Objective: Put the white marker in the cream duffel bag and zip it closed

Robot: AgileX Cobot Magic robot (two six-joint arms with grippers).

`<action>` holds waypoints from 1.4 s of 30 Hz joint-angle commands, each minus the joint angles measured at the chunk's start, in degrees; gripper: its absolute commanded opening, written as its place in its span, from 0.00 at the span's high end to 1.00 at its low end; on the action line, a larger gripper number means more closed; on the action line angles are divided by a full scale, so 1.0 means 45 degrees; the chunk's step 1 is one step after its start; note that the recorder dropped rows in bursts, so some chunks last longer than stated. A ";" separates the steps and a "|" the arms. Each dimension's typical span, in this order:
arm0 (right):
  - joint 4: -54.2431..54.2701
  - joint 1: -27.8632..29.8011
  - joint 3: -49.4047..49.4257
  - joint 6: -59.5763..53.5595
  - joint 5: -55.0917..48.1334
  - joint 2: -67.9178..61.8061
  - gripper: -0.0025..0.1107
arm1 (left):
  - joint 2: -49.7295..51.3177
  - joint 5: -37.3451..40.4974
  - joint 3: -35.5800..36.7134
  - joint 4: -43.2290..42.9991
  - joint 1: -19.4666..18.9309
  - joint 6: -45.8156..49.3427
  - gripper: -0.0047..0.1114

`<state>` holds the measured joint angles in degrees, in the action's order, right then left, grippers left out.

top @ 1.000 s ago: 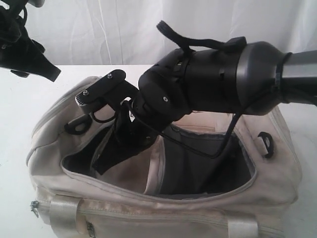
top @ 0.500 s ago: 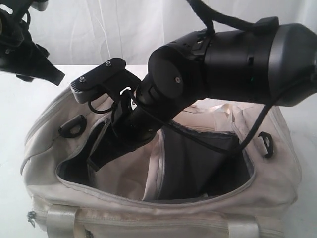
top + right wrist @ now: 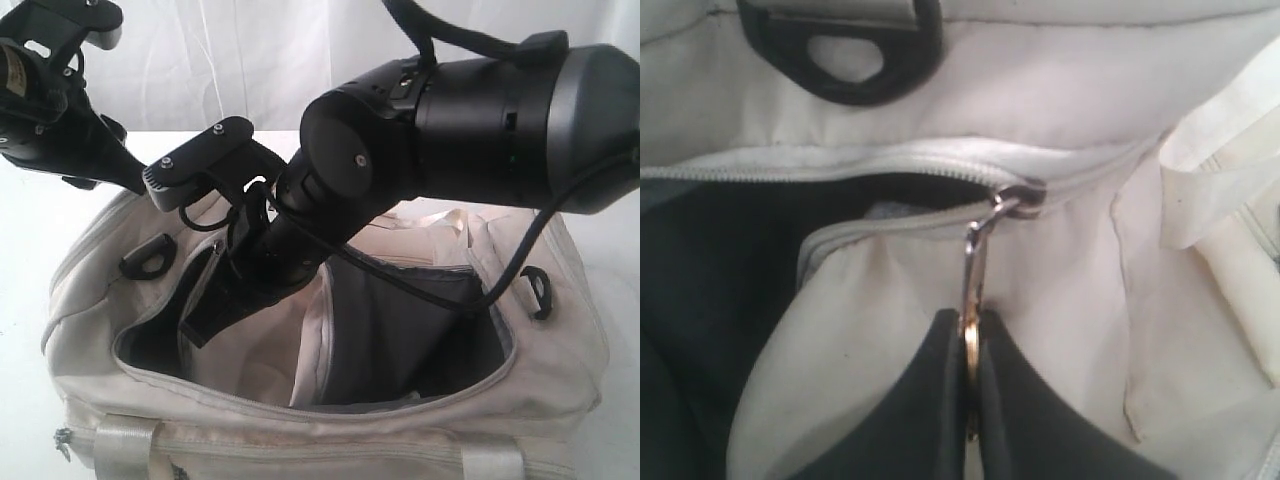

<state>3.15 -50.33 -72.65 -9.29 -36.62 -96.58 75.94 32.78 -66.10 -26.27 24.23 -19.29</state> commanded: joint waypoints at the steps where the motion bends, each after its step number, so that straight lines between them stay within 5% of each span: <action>1: -0.0028 0.0025 0.0026 -0.0211 0.0044 0.0184 0.98 | 0.0129 -0.0064 0.0065 0.0142 -0.0026 0.0017 0.47; 5: -0.0028 0.0025 0.0026 -0.0211 0.0044 0.0184 0.98 | 0.0568 -0.0160 0.0065 0.0142 -0.0026 -0.0031 0.39; 25: -0.0051 0.0025 0.0026 -0.0836 0.0070 0.0184 0.98 | 0.0236 0.0156 0.0065 0.0431 -0.0026 0.0269 0.39; 35: -0.0051 0.0025 0.0026 -0.0884 0.0093 0.0184 0.98 | 0.0016 0.0090 0.0065 0.3200 -0.0026 0.2021 0.39; 42: -0.0051 0.0025 0.0026 -0.0937 0.0116 0.0184 0.98 | 0.0178 -0.0014 0.0085 0.3229 -0.0026 0.2021 0.39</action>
<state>2.82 -50.33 -72.65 -13.11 -37.06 -96.37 76.65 32.71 -66.10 -13.73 23.99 -10.45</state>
